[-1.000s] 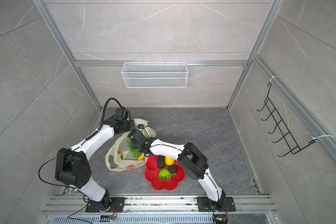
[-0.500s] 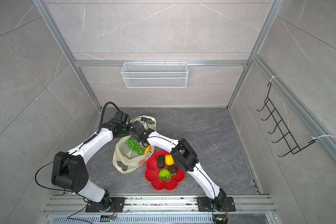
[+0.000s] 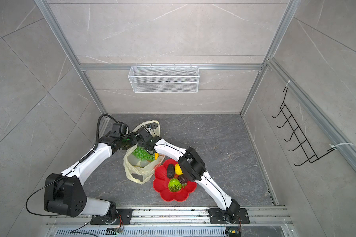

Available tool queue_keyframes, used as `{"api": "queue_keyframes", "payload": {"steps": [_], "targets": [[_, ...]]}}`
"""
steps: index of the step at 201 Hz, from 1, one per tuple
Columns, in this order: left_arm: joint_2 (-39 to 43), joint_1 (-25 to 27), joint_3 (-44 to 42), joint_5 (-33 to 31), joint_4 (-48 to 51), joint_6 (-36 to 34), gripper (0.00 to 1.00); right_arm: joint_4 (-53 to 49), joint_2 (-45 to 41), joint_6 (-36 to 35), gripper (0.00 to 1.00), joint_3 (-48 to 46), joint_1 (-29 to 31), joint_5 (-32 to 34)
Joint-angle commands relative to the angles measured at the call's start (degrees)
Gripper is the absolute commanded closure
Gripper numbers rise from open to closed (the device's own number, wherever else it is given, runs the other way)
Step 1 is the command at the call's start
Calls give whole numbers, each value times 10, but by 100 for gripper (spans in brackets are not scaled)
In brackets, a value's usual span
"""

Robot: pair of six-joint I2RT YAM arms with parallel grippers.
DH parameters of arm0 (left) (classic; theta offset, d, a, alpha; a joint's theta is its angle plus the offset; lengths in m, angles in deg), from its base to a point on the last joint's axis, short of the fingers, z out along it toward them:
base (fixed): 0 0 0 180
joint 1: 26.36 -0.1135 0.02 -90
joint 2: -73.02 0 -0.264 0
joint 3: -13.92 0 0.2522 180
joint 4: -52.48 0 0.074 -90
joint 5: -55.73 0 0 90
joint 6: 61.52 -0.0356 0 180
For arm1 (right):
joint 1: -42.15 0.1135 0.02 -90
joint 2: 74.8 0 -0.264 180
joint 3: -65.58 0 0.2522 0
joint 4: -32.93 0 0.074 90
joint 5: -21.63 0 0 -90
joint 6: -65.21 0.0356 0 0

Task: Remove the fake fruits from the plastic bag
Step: 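Lower the right gripper into the bag while the left gripper holds it up, then close the right gripper on the dark green fruit and lift it out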

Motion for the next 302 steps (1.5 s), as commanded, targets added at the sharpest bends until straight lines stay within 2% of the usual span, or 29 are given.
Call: {"api": "queue_keyframes", "payload": {"steps": [1,56,92,126,154,197,221,249,302], "targets": [[26,5,-7,41,-34,20,100,23,36,27,32,34,4,-20],[51,4,-39,53,-54,30,100,12,126,54,32,169,5,-64],[69,4,-56,44,-54,37,100,-64,188,81,30,280,3,-15],[113,4,-94,48,-93,60,100,-58,211,92,32,292,3,-28],[135,3,-102,25,-80,56,100,-72,209,94,39,286,4,-27],[119,-48,-102,8,-51,39,100,-46,120,58,48,207,8,-42],[91,-66,-86,-26,-36,4,100,-19,46,29,48,121,12,-50],[78,-82,-96,-46,-58,-5,100,18,-34,9,48,17,14,-61],[44,-93,-107,-15,-111,-17,100,59,-126,-9,47,-124,25,-69]]}}
